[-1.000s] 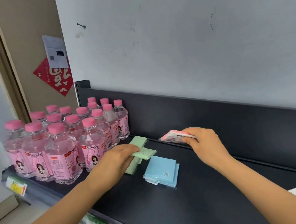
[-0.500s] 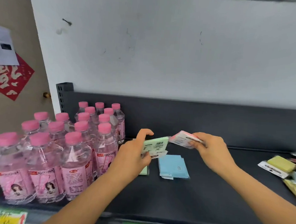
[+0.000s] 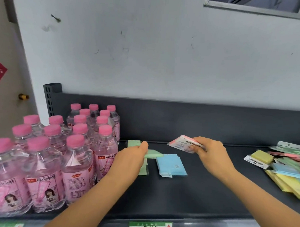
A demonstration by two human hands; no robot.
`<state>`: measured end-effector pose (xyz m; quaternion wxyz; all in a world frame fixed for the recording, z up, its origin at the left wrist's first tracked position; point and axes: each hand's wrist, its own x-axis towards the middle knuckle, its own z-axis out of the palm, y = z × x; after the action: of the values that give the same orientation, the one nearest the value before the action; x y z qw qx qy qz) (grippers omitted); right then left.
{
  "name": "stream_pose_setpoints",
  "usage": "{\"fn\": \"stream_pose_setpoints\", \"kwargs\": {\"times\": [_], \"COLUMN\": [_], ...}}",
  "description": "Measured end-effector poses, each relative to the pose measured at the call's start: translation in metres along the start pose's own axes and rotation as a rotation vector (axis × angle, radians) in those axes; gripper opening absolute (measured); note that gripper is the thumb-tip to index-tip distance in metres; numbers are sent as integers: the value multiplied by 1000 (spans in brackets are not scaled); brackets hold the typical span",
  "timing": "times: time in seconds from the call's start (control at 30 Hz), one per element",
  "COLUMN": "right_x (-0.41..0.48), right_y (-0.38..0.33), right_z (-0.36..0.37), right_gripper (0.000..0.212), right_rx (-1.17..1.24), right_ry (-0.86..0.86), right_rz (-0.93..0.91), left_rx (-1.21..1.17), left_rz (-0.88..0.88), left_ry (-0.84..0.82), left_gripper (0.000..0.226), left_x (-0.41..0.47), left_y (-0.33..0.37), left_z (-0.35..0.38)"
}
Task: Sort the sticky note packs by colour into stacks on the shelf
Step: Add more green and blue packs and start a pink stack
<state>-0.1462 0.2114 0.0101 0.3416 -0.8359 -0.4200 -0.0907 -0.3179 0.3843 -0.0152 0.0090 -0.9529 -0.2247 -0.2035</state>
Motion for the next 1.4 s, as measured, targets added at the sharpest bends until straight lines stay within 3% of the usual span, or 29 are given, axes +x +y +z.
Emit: {"fn": "stream_pose_setpoints", "kwargs": {"times": [0.33, 0.57, 1.0, 1.27, 1.4], "right_x": [10, 10, 8, 14, 30], "right_y": [3, 8, 13, 25, 40], "right_z": [10, 24, 30, 24, 19], "right_gripper": [15, 14, 19, 14, 15], "right_rx": [32, 82, 62, -13, -53], "right_ry": [-37, -51, -44, -40, -22], "right_rz": [-27, -34, -87, -127, -72], "left_rx": [110, 217, 7, -87, -86], "left_rz": [30, 28, -35, -5, 26], "left_ry": [-221, -397, -388, -253, -256], "left_gripper": [47, 41, 43, 58, 50], "left_x": [-11, -7, 2, 2, 12], "left_y": [-1, 0, -2, -3, 6], "left_z": [18, 25, 30, 25, 20]}}
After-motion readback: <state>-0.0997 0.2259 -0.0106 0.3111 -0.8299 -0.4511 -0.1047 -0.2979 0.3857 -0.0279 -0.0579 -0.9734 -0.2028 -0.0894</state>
